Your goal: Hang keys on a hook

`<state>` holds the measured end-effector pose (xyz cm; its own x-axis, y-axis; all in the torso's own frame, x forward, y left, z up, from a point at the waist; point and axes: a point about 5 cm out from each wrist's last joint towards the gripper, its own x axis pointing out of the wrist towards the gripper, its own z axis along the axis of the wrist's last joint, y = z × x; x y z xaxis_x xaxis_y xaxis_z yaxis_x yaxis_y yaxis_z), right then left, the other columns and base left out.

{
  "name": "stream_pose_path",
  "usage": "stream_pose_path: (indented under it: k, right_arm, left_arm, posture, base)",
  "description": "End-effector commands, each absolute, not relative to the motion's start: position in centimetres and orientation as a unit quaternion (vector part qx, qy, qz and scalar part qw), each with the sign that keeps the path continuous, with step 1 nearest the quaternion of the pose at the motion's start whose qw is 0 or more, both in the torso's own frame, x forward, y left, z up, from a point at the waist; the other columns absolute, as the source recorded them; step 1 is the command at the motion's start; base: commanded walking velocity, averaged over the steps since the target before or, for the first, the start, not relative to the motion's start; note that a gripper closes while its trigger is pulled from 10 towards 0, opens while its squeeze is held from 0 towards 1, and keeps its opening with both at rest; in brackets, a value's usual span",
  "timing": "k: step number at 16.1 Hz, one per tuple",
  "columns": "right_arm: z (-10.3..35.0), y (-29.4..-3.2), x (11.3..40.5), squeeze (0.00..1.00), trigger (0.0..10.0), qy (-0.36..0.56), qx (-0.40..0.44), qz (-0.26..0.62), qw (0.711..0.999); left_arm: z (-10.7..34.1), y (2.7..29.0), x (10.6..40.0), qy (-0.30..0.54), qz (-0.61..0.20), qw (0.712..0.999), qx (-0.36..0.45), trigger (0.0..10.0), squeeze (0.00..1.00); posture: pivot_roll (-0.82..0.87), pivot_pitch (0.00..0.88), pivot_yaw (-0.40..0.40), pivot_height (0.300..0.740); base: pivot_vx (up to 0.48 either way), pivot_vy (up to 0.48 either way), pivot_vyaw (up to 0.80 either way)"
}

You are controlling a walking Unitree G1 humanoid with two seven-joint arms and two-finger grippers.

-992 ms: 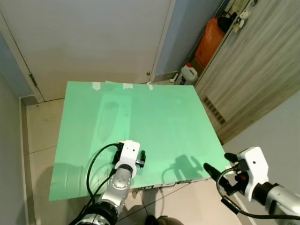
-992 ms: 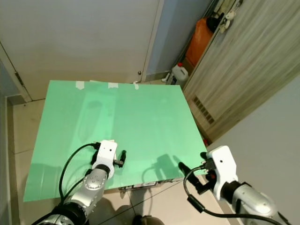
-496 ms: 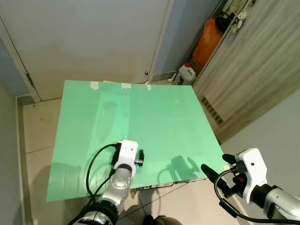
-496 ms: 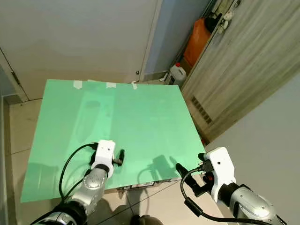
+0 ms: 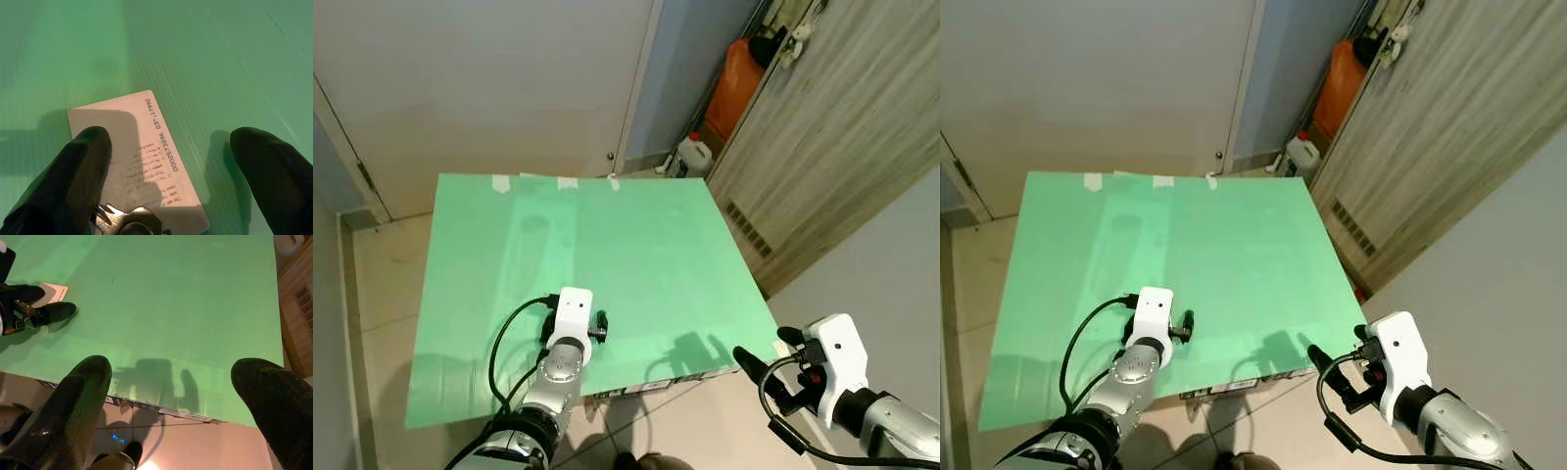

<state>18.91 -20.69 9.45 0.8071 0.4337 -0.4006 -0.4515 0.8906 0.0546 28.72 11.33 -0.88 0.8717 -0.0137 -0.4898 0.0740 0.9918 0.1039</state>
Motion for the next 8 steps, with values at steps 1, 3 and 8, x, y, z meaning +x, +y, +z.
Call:
stream_pose_path:
  k: [1,3,8]
  right_arm:
    - [8.96,-21.12,18.74,0.0,10.0,0.214,-0.026,0.22,0.951]
    - [8.8,-21.06,18.78,0.0,10.0,0.215,-0.026,0.22,0.951]
    - [8.8,-20.78,18.91,0.0,10.0,0.211,-0.028,0.22,0.952]
  left_arm:
    - [-6.19,12.79,22.98,0.425,0.003,0.904,0.044,10.0,0.0]
    - [-6.26,12.73,22.9,0.432,0.0,0.901,0.043,10.0,0.0]
    - [-6.21,12.81,22.99,0.431,-0.002,0.901,0.05,0.0,0.0]
  posture:
    - [-0.28,0.211,-0.217,0.74]
    - [-0.28,0.211,-0.218,0.74]
    - [-0.27,0.205,-0.214,0.74]
  base:
    - [0.0,0.0,0.0]
    - [0.0,0.0,0.0]
    - [0.0,0.0,0.0]
